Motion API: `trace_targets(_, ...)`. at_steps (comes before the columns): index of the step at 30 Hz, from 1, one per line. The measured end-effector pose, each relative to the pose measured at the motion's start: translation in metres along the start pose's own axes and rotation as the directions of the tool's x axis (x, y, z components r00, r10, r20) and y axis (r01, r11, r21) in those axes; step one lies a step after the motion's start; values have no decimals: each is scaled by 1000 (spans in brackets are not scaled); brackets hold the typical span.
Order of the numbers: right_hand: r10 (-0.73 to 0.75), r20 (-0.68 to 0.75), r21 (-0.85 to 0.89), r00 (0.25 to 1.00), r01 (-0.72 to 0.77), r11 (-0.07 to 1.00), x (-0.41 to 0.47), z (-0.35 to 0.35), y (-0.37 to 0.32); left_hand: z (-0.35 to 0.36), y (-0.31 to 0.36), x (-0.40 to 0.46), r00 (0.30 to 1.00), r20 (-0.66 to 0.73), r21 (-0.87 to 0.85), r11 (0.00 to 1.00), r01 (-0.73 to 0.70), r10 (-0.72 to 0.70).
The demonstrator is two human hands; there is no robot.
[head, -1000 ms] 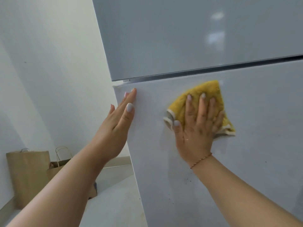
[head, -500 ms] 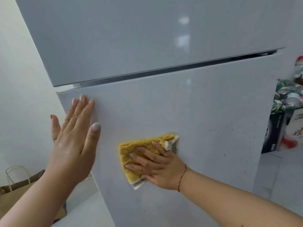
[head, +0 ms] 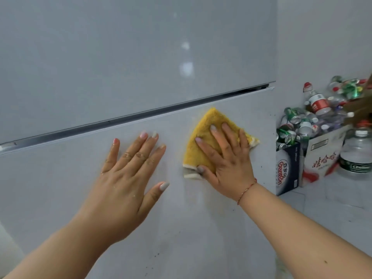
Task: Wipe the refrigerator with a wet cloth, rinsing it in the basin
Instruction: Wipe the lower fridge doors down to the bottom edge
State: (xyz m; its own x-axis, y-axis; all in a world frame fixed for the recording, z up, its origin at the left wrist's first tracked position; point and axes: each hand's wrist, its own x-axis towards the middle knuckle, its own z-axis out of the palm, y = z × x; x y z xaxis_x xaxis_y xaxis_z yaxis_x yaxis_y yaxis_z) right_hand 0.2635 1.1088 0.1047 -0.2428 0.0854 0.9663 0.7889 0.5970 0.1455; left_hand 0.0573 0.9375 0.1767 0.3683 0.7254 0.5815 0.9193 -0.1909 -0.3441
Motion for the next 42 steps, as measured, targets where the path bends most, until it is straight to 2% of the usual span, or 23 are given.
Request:
trace_targets(3, 270, 71, -40, 960, -268, 963, 16, -5, 37, 7, 4, 13, 998, 31, 67, 996, -53, 51)
trace_targets(7, 635, 136, 6, 761, -641, 767, 17, -8, 61, 15, 7, 20, 997, 36, 79, 995, -65, 62)
trace_targets(11, 796, 181, 60, 578, -814, 578, -1, -5, 39, 15, 11, 24, 998, 16, 41, 998, -56, 55)
trace_targets(13, 818, 193, 85, 542, -840, 536, -12, -2, 15, 14, 11, 25, 999, 8, 11, 999, -53, 53)
trace_targets(15, 796, 192, 96, 575, -818, 568, -26, -1, -14, 12, 10, 25, 999, 3, -21, 999, -48, 48)
trace_targets(19, 595, 235, 126, 769, -631, 766, -55, -2, -53, 11, 9, 26, 1000, -10, -98, 995, -16, 15)
trace_targets(23, 317, 143, 147, 938, -337, 930, -53, -5, -28, 12, 9, 27, 1000, -10, -137, 991, -5, 3)
trace_targets(26, 180, 122, 97, 976, -193, 976, -27, -7, 0, 14, 8, 27, 1000, -4, -127, 992, -6, 6)
trace_targets(28, 237, 118, 31, 964, -242, 970, -3, -8, 21, 15, 7, 28, 1000, -6, -116, 993, -7, 6)
trace_targets(30, 371, 114, -19, 921, -372, 928, 18, -9, 42, 15, 7, 28, 1000, -8, -104, 995, -7, 6)
trace_targets(35, 670, 166, 30, 723, -683, 730, 14, -10, 79, 16, 8, 28, 1000, 2, -89, 996, -11, 11)
trace_targets(39, 793, 170, 64, 585, -810, 583, -36, 2, 53, 15, 8, 28, 1000, 7, -90, 996, -11, 12)
trace_targets(42, 795, 151, 47, 587, -808, 587, -71, 12, 5, 15, 8, 27, 1000, 7, -86, 996, -14, 15)
